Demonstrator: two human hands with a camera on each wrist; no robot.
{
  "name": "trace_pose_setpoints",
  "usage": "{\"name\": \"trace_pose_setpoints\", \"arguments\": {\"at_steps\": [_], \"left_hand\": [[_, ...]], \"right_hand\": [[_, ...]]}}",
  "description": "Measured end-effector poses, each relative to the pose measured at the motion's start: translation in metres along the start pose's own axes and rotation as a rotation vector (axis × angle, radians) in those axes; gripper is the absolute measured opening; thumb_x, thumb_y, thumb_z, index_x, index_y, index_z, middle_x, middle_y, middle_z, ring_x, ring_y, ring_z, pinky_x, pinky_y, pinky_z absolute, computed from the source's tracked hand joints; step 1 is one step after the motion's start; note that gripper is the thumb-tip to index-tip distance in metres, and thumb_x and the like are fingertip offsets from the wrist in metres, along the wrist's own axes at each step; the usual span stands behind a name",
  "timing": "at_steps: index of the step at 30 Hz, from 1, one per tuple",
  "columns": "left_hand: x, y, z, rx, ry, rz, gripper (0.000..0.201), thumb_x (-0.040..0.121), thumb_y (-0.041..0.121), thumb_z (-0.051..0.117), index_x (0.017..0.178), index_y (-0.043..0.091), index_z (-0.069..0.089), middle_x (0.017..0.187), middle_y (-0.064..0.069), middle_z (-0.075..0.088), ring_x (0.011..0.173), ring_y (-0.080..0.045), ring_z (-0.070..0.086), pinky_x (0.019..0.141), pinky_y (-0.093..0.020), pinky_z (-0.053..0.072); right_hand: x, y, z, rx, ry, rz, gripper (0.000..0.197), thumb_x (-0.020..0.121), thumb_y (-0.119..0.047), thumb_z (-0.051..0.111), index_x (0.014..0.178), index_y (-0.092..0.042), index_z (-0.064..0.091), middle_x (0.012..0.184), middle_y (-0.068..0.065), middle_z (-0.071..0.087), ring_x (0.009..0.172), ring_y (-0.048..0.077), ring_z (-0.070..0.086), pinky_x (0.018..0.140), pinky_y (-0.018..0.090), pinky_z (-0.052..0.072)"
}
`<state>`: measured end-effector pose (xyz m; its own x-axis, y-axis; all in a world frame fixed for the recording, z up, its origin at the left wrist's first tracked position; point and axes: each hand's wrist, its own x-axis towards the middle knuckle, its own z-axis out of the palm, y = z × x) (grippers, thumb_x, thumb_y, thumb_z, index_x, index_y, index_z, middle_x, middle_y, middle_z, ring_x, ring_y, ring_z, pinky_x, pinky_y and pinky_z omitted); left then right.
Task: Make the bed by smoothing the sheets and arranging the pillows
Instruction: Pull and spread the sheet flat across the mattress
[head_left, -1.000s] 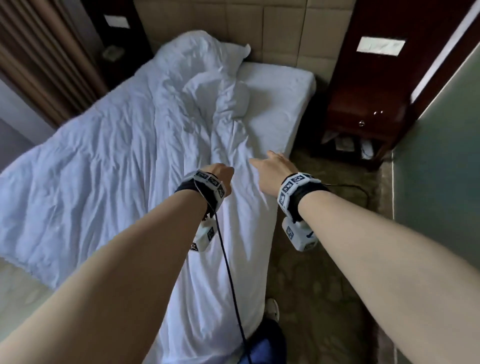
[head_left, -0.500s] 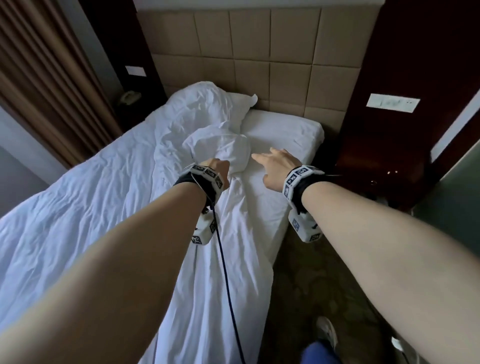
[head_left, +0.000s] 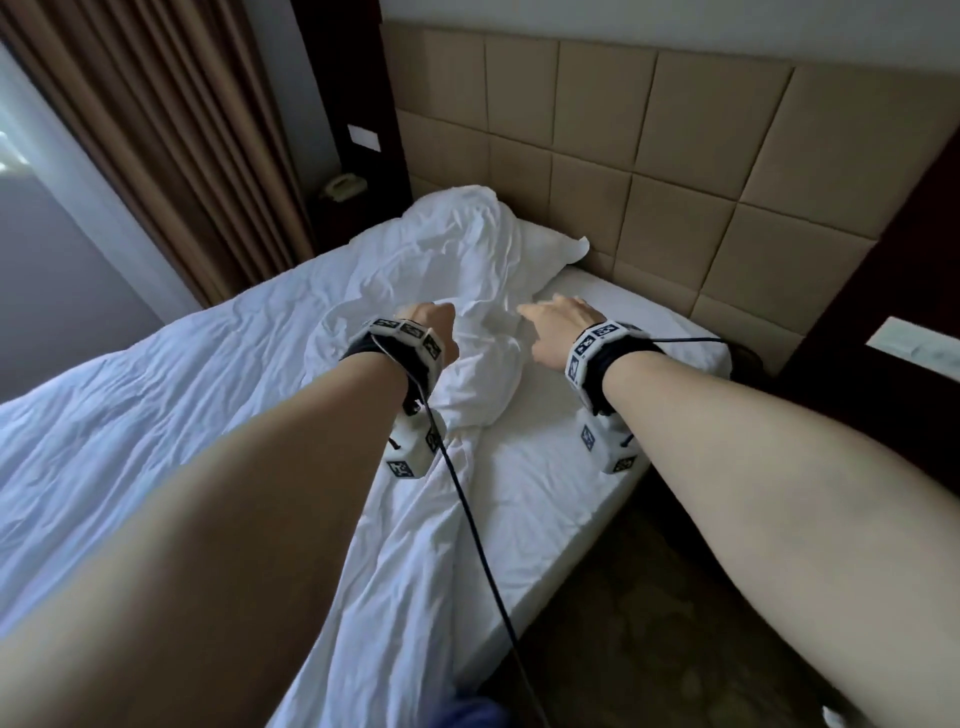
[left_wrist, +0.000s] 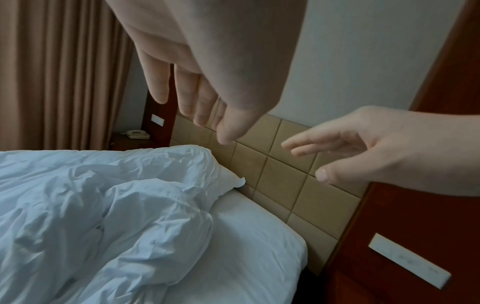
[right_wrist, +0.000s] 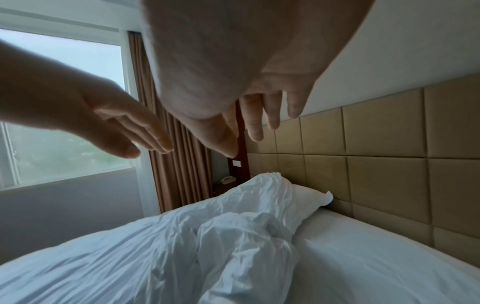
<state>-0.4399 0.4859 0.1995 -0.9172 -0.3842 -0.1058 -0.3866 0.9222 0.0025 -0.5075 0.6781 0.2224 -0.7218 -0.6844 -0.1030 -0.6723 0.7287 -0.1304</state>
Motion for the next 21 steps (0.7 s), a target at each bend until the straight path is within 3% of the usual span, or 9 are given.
{"name": "trace_pose_setpoints", "arguments": {"at_steps": [6, 10, 15, 18, 21], "left_hand": [[0.092, -0.003, 0.027, 0.023, -0.072, -0.082, 0.039, 0.081, 0.023, 0.05, 0.119, 0.015, 0.057, 0.111, -0.008, 0.062, 0.093, -0.03, 0.062, 0.08, -0.043, 0.055], [0.16, -0.007, 0.058, 0.022, -0.129, -0.117, 0.04, 0.083, 0.025, 0.049, 0.122, 0.016, 0.054, 0.112, -0.006, 0.061, 0.099, -0.03, 0.059, 0.085, -0.043, 0.053], [0.233, -0.004, 0.115, -0.09, -0.277, -0.161, 0.042, 0.083, 0.02, 0.053, 0.124, 0.012, 0.052, 0.12, -0.009, 0.058, 0.105, -0.033, 0.059, 0.088, -0.045, 0.052], [0.265, -0.002, 0.154, -0.122, -0.346, -0.199, 0.04, 0.085, 0.021, 0.053, 0.123, 0.01, 0.051, 0.122, -0.011, 0.055, 0.11, -0.034, 0.057, 0.091, -0.043, 0.051], [0.29, 0.01, 0.197, -0.103, -0.369, -0.186, 0.048, 0.088, 0.031, 0.058, 0.129, 0.01, 0.046, 0.132, -0.011, 0.045, 0.126, -0.031, 0.044, 0.102, -0.042, 0.041]], "right_hand": [[0.109, 0.05, 0.01, 0.004, -0.035, -0.092, 0.057, 0.083, -0.016, 0.052, 0.138, -0.028, 0.045, 0.127, 0.015, 0.056, 0.12, 0.038, 0.047, 0.097, 0.043, 0.045], [0.185, 0.092, 0.036, -0.062, -0.063, -0.107, 0.053, 0.089, -0.021, 0.056, 0.14, -0.017, 0.044, 0.138, 0.011, 0.051, 0.128, 0.034, 0.042, 0.106, 0.043, 0.036], [0.274, 0.135, 0.083, -0.102, -0.163, -0.108, 0.059, 0.085, -0.012, 0.053, 0.142, -0.016, 0.04, 0.139, 0.009, 0.049, 0.133, 0.032, 0.036, 0.11, 0.043, 0.032], [0.323, 0.15, 0.114, -0.11, -0.219, -0.138, 0.068, 0.083, -0.01, 0.056, 0.147, -0.018, 0.033, 0.15, 0.01, 0.036, 0.141, 0.03, 0.027, 0.116, 0.044, 0.024], [0.365, 0.162, 0.16, -0.13, -0.306, -0.189, 0.079, 0.083, -0.007, 0.06, 0.152, -0.023, 0.024, 0.162, 0.01, 0.009, 0.149, 0.027, 0.009, 0.121, 0.042, 0.012]]}}
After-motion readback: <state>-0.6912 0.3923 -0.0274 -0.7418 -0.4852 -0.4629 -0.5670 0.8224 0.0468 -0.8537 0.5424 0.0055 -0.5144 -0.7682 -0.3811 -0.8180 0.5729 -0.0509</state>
